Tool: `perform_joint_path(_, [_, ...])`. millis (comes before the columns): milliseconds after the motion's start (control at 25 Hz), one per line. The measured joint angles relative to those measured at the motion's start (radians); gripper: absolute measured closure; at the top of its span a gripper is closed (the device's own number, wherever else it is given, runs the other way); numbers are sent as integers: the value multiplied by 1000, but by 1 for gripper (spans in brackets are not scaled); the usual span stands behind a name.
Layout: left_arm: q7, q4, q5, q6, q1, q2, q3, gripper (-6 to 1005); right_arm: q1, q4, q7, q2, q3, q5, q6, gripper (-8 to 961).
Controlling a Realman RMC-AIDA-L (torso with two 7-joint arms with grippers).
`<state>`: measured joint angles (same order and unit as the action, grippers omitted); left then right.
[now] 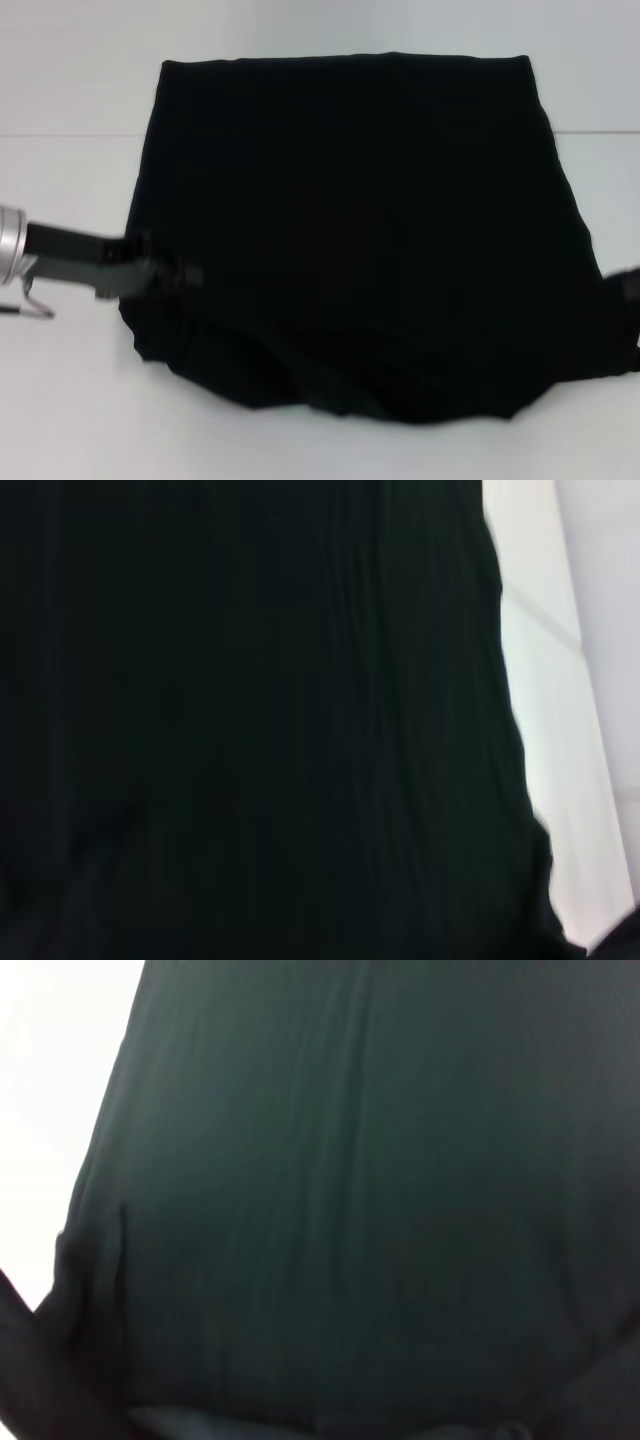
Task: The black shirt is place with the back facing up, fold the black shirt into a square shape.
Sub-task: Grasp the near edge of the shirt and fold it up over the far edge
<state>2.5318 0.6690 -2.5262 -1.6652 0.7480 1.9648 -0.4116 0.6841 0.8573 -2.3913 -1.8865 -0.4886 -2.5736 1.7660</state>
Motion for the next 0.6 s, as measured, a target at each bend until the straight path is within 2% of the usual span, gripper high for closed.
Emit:
perform_joint_path(360, [12,-35,48,219,74,-1,-4,893,75,12,-24,8,21,2,-199,888])
perform_joint_path(600, [30,-48,49,366,104,13,-10,885,111,-28,-16,-5,10,4,-377,888])
